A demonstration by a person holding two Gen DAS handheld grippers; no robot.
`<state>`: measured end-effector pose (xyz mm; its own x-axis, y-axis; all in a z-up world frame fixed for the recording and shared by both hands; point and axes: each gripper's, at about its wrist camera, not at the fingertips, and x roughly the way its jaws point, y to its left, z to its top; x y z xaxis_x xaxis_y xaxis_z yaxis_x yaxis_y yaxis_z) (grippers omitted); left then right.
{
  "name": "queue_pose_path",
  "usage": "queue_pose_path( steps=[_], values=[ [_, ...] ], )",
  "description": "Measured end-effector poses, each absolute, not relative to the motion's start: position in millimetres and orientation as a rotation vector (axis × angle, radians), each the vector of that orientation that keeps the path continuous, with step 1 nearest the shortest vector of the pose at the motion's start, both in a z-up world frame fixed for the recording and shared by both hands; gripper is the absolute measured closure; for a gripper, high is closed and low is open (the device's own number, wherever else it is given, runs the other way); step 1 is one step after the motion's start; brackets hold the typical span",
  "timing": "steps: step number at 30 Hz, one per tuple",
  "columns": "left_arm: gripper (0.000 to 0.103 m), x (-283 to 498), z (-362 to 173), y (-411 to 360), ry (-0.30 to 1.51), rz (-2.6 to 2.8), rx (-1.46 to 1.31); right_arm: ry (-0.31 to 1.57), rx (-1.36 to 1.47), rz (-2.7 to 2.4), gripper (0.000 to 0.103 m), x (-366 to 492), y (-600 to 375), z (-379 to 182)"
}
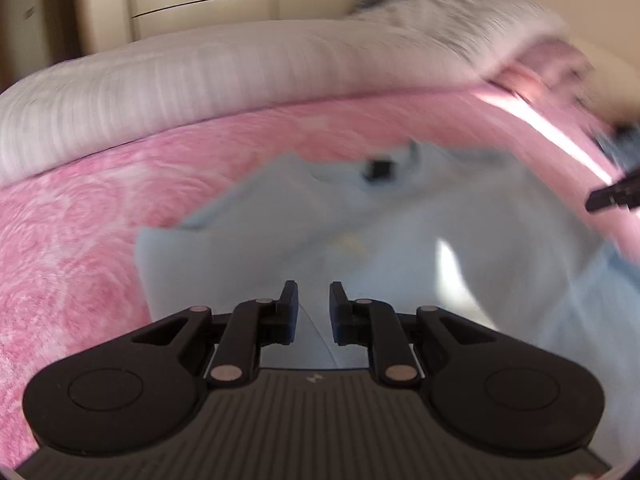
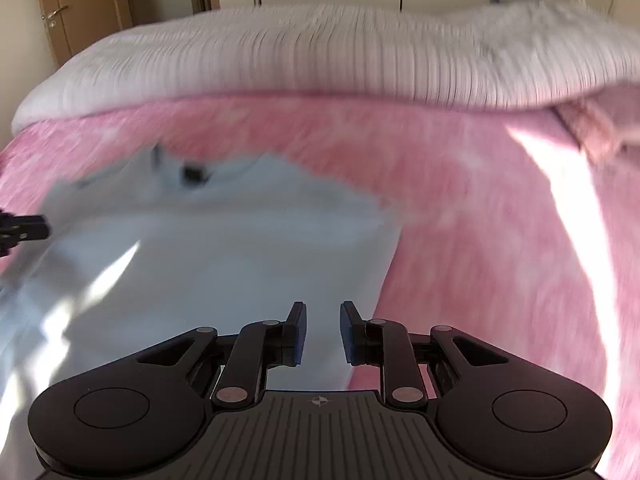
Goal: Fold clothes
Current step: 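Release the cuff and lift both grippers above the folded sweatshirt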
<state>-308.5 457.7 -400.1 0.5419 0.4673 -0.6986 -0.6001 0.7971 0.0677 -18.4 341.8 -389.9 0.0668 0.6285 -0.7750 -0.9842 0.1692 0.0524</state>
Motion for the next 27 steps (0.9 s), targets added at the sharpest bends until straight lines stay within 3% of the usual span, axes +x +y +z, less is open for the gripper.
queue_pose_path(
  steps=[4,10,20,27],
  values=[
    [0.086,-323,-410,457,0.749,0.610,-0.195,0.731,-0.679,1.317,0.080,-47,315,-426],
    [0.090,-356,-377,440,0.622,0.556,-0.257,0.714,-0.544,1.289,0.080,-56,284,-392],
    [0.091,-461,-397,299,0.762,0.561,-0.319,0.774,-0.578,1.177,0.080,-124,113,-407],
    [0.090,-508,-373,236,0.706,0.702,-0.387,0.751,-0.553,1.173,0.079,-172,30,-375]
  ],
)
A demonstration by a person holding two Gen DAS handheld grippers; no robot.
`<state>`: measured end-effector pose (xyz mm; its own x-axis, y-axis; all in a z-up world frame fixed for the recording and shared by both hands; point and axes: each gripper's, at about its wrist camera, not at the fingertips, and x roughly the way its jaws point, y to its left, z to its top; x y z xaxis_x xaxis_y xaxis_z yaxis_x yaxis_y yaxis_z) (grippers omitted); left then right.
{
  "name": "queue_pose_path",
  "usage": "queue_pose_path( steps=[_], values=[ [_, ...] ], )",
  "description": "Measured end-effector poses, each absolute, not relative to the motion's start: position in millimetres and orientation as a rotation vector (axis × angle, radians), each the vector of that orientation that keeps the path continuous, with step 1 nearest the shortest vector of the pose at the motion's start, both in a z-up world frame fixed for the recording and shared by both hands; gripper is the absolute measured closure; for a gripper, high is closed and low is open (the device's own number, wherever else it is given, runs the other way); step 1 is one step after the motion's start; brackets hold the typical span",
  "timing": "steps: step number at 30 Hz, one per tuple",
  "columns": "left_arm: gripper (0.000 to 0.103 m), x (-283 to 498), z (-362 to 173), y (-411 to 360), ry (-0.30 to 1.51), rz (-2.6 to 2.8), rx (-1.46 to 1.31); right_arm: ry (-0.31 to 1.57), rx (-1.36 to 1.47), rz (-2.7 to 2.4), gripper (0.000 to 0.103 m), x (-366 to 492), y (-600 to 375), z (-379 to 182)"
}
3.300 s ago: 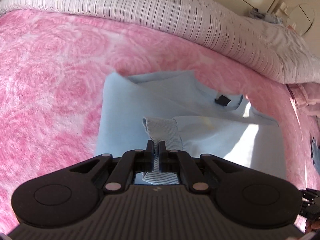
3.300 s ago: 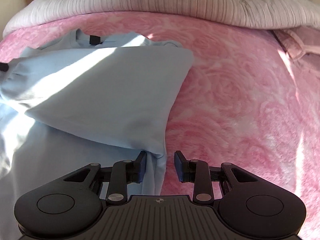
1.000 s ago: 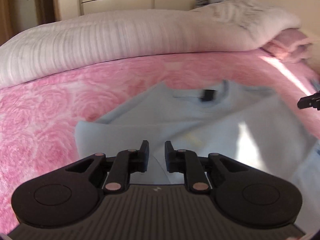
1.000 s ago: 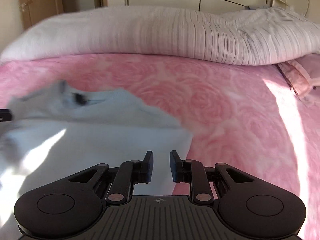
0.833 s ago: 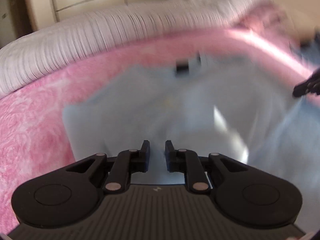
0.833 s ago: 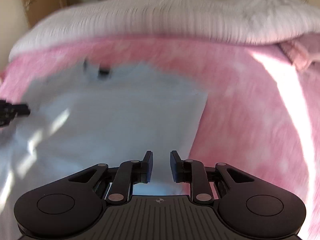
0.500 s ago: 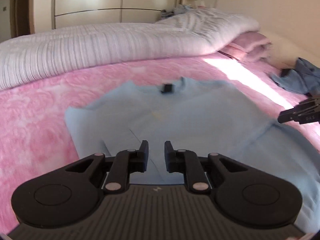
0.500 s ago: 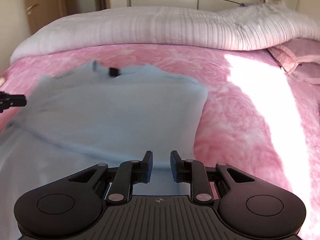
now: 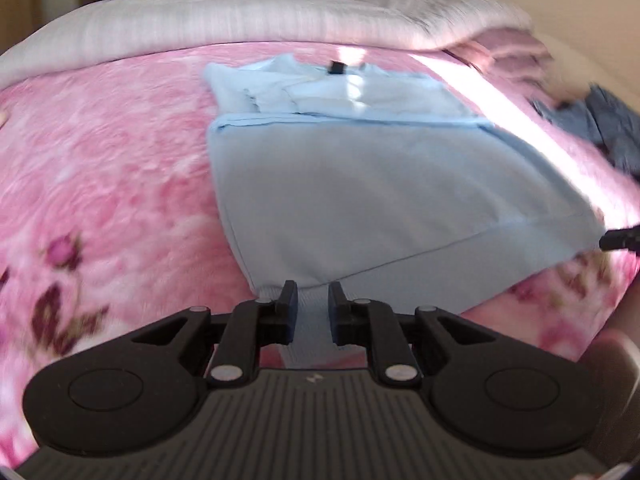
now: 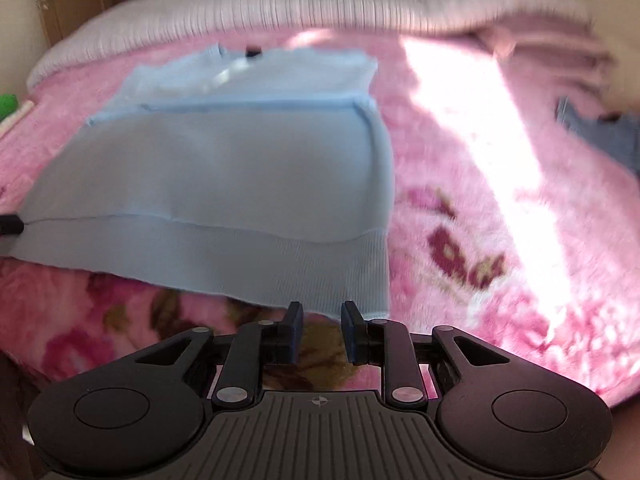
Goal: Fold clothes
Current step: 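Release the cuff and lift both grippers above the folded sweatshirt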
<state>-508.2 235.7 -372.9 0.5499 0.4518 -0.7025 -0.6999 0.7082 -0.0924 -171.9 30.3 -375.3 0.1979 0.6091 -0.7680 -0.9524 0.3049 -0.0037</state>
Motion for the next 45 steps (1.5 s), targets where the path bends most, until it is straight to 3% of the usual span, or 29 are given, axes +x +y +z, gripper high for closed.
queue_pose_path(
  steps=[5,9,15,18,22,23,45],
  values=[
    [0.090,-481,-371,223,0.718,0.806,-0.347,0.654,-0.444,1.264,0.078,-201,60,-364],
    [0.089,-479,-392,211,0.742,0.895,-0.427,0.740,-0.449,1.103,0.078,-208,73,-403],
    [0.087,-485,-376,177,0.783,0.936,-0.463,0.776,-0.498,1.072,0.077,-236,33,-394],
    [0.076,-487,-357,157,0.748,0.938,-0.459,0.812,-0.430,1.073,0.075,-239,21,-375],
    [0.073,-485,-334,128,0.717,0.941,-0.383,0.788,-0.338,1.116,0.047,-256,16,-345],
    [0.073,-485,-331,122,0.712,0.942,-0.371,0.775,-0.341,1.121,0.044,-261,15,-341],
    [0.068,-502,-313,49,0.700,0.897,-0.230,0.701,-0.376,1.127,0.041,-310,-32,-328]
  ],
)
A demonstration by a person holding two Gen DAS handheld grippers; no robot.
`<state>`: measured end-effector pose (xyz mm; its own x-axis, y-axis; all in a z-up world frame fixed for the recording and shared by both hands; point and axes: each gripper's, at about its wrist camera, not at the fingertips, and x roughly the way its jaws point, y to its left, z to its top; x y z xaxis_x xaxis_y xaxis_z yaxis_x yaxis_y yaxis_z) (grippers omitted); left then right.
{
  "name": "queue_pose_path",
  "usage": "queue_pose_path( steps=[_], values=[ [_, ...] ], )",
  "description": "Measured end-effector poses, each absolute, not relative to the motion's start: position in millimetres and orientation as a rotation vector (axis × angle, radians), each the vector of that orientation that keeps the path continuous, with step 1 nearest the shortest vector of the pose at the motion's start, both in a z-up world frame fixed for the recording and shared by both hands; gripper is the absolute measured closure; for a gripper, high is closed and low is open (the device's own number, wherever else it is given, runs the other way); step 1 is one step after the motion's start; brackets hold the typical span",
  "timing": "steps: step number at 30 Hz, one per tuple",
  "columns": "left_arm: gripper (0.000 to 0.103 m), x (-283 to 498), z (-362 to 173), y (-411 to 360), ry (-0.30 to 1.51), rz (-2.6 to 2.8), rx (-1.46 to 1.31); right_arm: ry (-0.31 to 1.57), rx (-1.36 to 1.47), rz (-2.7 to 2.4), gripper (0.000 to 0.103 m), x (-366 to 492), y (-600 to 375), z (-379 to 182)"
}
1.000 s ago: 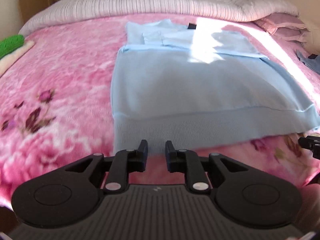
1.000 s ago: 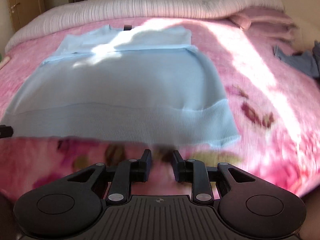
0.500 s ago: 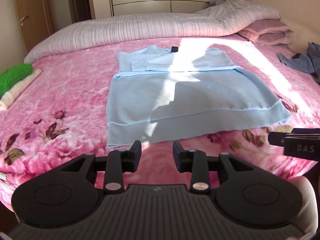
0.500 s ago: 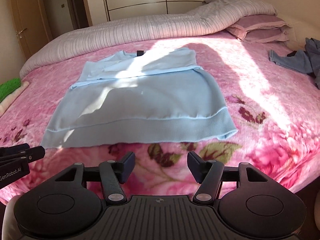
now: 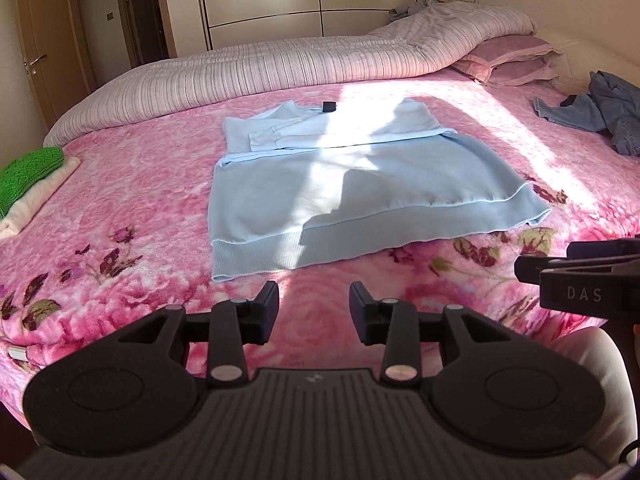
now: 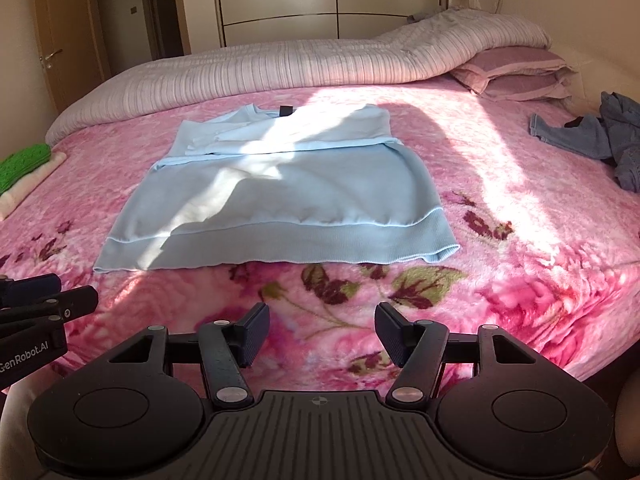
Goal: Fold clothes
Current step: 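Release the cuff and lift both grippers above the folded sweatshirt, then grasp the hem with both grippers and lift it toward the collar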
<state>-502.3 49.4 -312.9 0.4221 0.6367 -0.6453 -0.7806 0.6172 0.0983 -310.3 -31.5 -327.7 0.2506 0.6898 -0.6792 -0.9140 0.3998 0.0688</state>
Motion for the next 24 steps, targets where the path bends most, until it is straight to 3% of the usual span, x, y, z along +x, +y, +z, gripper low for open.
queue_pose_path(
  steps=[18,24],
  values=[
    [0.067,-494,-349,97,0.777,0.835,-0.357,0.763,-0.364,1.110,0.041,-290,-11,-356],
    [0.067,-547,-359,170,0.634,0.763,-0.594,0.858,-0.323,1.134,0.041,-243,-11,-375]
  ],
)
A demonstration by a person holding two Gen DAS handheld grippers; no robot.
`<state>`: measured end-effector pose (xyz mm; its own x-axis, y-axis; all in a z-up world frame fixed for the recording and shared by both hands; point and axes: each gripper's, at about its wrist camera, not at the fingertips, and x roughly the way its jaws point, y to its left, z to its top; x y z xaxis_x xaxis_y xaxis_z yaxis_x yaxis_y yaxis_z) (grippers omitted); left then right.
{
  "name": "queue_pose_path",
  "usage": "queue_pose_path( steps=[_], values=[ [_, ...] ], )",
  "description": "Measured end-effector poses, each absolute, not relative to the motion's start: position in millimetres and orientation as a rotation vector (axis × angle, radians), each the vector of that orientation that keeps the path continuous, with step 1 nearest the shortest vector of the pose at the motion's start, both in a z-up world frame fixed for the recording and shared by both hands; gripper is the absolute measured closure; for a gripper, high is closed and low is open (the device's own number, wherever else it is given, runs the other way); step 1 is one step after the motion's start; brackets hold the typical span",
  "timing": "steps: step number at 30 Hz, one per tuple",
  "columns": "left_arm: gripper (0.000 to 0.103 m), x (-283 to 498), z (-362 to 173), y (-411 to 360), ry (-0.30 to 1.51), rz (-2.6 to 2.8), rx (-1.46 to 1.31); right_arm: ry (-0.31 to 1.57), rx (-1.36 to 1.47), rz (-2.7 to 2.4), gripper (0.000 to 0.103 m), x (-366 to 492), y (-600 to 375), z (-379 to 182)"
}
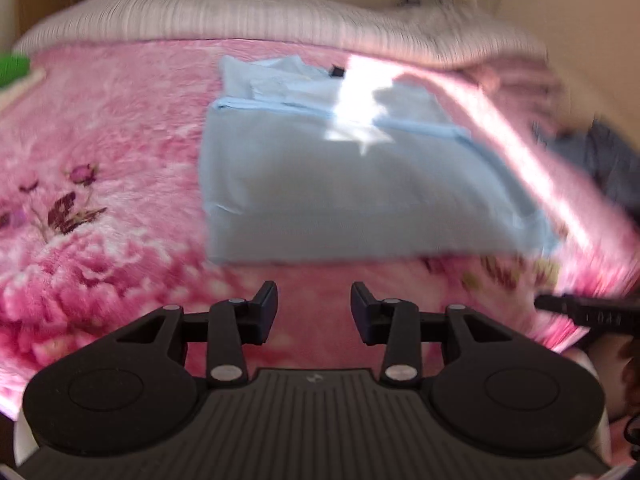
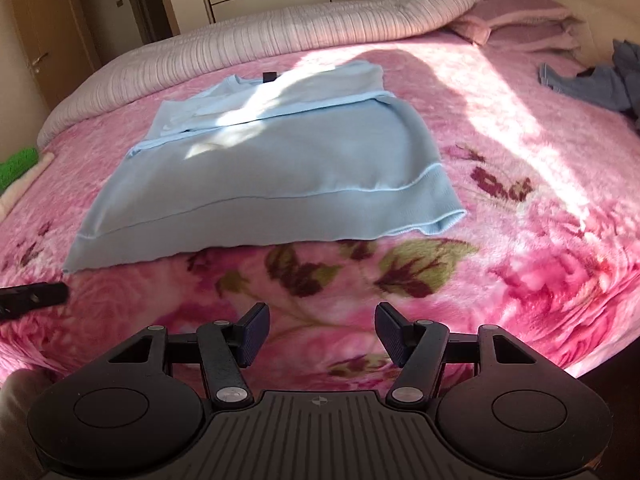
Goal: Fold clothes
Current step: 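Grasp the hem with both grippers and lift it toward the collar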
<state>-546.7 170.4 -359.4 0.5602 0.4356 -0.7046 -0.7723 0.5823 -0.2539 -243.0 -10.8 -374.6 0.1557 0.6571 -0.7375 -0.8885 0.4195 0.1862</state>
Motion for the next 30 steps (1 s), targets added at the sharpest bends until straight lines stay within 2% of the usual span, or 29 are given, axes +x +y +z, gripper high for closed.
queue_pose_path(
  steps=[6,13,22,30],
  values=[
    [0.066,-585,-372,236,0.532,0.785,-0.797,0.949,-0.154,1.171,0.041,-170,-24,-364],
    [0.066,-586,-403,286,0.489,0.723,-0.952,1.048,0.052,1.140,0.041,-94,-19,-368],
    [0.066,-579,-427,322,0.412,0.597,-1.097,1.273,0.284,1.167,0.041,-40,1,-406],
    [0.066,-570,-433,326,0.410,0.520,-1.110,1.366,0.376,1.261,0.053,-26,22,-423]
  ],
)
